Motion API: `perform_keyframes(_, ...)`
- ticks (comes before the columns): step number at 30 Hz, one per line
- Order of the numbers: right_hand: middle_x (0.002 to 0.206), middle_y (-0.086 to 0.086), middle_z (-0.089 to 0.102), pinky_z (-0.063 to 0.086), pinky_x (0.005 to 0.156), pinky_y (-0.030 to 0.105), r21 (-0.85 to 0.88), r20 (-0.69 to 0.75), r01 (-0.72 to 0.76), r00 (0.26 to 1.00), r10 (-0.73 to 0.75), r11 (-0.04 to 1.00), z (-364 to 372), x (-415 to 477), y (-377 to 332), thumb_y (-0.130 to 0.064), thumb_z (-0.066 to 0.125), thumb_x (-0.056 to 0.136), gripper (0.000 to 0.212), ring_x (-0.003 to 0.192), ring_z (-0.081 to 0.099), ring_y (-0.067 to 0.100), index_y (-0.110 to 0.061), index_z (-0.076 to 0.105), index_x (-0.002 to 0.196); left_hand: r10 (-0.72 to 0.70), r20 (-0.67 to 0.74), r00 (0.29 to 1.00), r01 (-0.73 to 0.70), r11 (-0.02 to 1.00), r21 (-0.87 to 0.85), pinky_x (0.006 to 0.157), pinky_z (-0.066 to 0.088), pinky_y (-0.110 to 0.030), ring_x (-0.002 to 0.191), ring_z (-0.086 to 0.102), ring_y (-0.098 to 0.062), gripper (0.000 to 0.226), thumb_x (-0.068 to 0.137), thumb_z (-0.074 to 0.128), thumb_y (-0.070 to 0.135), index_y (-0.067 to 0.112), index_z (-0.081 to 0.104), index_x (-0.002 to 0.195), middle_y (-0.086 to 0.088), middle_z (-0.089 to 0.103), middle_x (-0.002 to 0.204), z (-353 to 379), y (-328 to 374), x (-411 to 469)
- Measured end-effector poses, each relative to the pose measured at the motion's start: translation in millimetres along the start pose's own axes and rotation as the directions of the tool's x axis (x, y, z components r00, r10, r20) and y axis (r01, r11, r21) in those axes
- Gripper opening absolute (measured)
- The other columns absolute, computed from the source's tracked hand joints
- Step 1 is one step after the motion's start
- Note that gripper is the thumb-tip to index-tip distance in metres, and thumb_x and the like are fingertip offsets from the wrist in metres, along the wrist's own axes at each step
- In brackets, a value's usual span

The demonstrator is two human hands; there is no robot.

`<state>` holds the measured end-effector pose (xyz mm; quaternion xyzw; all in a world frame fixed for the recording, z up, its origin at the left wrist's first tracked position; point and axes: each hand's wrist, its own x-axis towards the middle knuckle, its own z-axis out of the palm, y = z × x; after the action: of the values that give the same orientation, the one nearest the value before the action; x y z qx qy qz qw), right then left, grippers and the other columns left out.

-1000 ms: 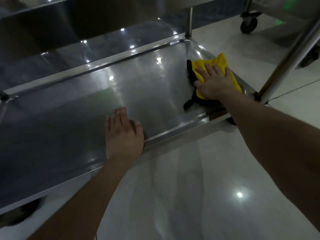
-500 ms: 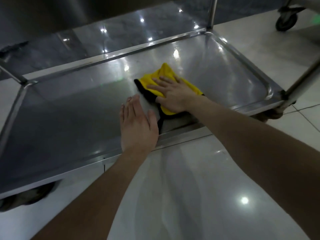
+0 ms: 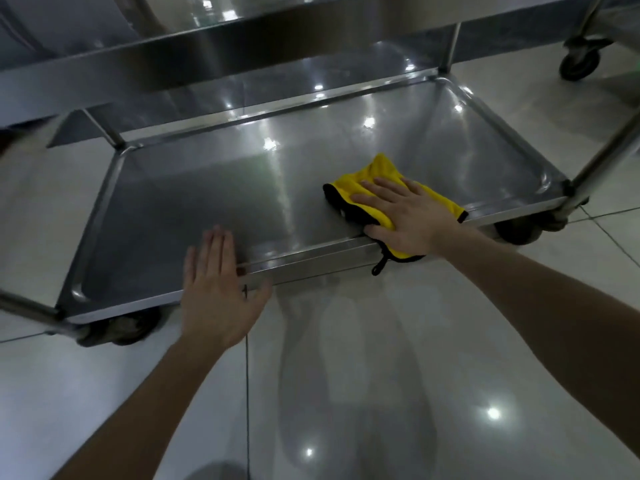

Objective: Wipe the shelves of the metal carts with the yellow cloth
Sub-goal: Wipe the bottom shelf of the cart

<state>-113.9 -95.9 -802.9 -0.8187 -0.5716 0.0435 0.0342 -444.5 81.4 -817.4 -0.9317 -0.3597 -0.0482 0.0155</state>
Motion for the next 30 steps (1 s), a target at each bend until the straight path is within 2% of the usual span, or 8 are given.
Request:
perform_keyframes(2, 0.179, -0.010, 0.007, 0.002, 0.132, 0.051, -0.037, -0.009, -0.009, 1.000, 0.009, 0.999, 3.3, 0.4, -8.9, -0.083, 0.021, 0.097, 0.080, 0.165, 0.003, 0.016, -0.048, 0.012, 0.168, 0.014, 0.099, 0.995, -0.023, 0.996, 0.090, 0.136, -0.004, -0.050, 0.167, -0.021, -0.025, 0.121, 0.086, 0.017, 0.086, 0.005, -0.014, 0.170, -0.013, -0.020, 0.180, 8.7, -14.6, -17.3)
perform_keyframes(5, 0.180, -0.005, 0.002, 0.001, 0.130, 0.061, -0.056, -0.001, -0.089, 0.996, 0.089, 0.994, 12.1, 7.9, -41.5, -0.098, 0.002, 0.083, 0.103, 0.166, 0.000, 0.022, -0.042, 0.008, 0.169, -0.006, 0.102, 0.995, -0.008, 0.990, 0.138, 0.136, -0.001, -0.050, 0.165, -0.027, -0.027, 0.131, 0.079, 0.030, 0.085, 0.004, -0.022, 0.168, -0.014, -0.027, 0.178, 18.6, -15.2, -16.0)
perform_keyframes(12, 0.178, 0.015, -0.010, -0.010, 0.120, 0.076, 0.013, 0.104, -0.116, 0.988, 0.114, 0.993, 20.7, 49.9, -158.5, -0.109, 0.009, 0.069, 0.134, 0.163, -0.010, 0.043, -0.022, -0.001, 0.171, 0.009, 0.154, 0.988, -0.024, 0.995, 0.095, 0.136, -0.004, -0.048, 0.165, -0.026, -0.026, 0.135, 0.077, 0.048, 0.076, 0.005, -0.023, 0.168, -0.012, -0.029, 0.177, 11.4, -20.1, -14.5)
perform_keyframes(15, 0.179, 0.003, -0.010, -0.006, 0.125, 0.070, 0.041, 0.172, -0.056, 0.984, 0.048, 0.998, 6.9, 53.8, -141.1, -0.116, 0.018, 0.056, 0.139, 0.164, -0.009, 0.034, -0.037, -0.001, 0.170, 0.087, 0.137, 0.987, -0.086, 0.996, -0.013, 0.137, -0.002, -0.045, 0.167, -0.021, -0.022, 0.129, 0.085, 0.067, 0.057, 0.007, -0.015, 0.171, -0.009, -0.021, 0.180, 4.7, -35.2, -16.9)
perform_keyframes(18, 0.179, -0.008, 0.006, 0.003, 0.130, 0.059, 0.065, 0.052, 0.081, 0.995, -0.085, 0.995, -6.5, 44.1, -88.7, -0.113, 0.037, 0.056, 0.129, 0.165, 0.004, 0.024, -0.050, 0.009, 0.166, -0.037, 0.035, 0.999, 0.035, 0.998, 0.056, 0.138, 0.000, -0.047, 0.169, -0.010, -0.025, 0.127, 0.082, 0.080, 0.040, 0.006, -0.003, 0.173, -0.011, -0.006, 0.182, 3.2, -64.5, -26.2)
perform_keyframes(22, 0.179, -0.008, -0.008, -0.004, 0.132, 0.054, -0.024, 0.055, 0.194, 0.980, -0.192, 0.981, -5.1, 37.7, -53.7, -0.114, 0.037, 0.058, 0.135, 0.165, -0.010, 0.016, -0.046, -0.001, 0.168, -0.236, 0.109, 0.966, 0.218, 0.964, 0.154, 0.137, -0.003, -0.048, 0.167, -0.019, -0.027, 0.139, 0.080, 0.083, 0.045, 0.007, -0.015, 0.171, -0.011, -0.017, 0.181, 10.4, -101.7, -29.7)
perform_keyframes(26, 0.179, 0.004, -0.003, 0.001, 0.134, 0.048, -0.176, 0.043, 0.328, 0.944, -0.326, 0.928, 11.2, 50.8, -69.9, -0.109, 0.030, 0.070, 0.132, 0.166, -0.003, 0.022, -0.029, 0.002, 0.172, -0.223, 0.082, 0.971, 0.211, 0.968, 0.135, 0.137, -0.002, -0.047, 0.168, -0.017, -0.027, 0.141, 0.076, 0.084, 0.043, 0.007, -0.013, 0.171, -0.011, -0.016, 0.181, 21.7, -107.7, -33.7)
perform_keyframes(30, 0.175, 0.026, 0.006, 0.004, 0.133, 0.053, -0.207, 0.057, 0.352, 0.936, -0.348, 0.913, 22.5, 65.2, -116.8, -0.105, 0.019, 0.078, 0.135, 0.164, 0.005, 0.038, -0.007, 0.005, 0.170, -0.213, 0.067, 0.975, 0.202, 0.970, 0.138, 0.137, 0.000, -0.046, 0.167, -0.018, -0.027, 0.141, 0.073, 0.078, 0.044, 0.005, -0.017, 0.170, -0.012, -0.021, 0.180, 23.8, -105.7, -32.6)
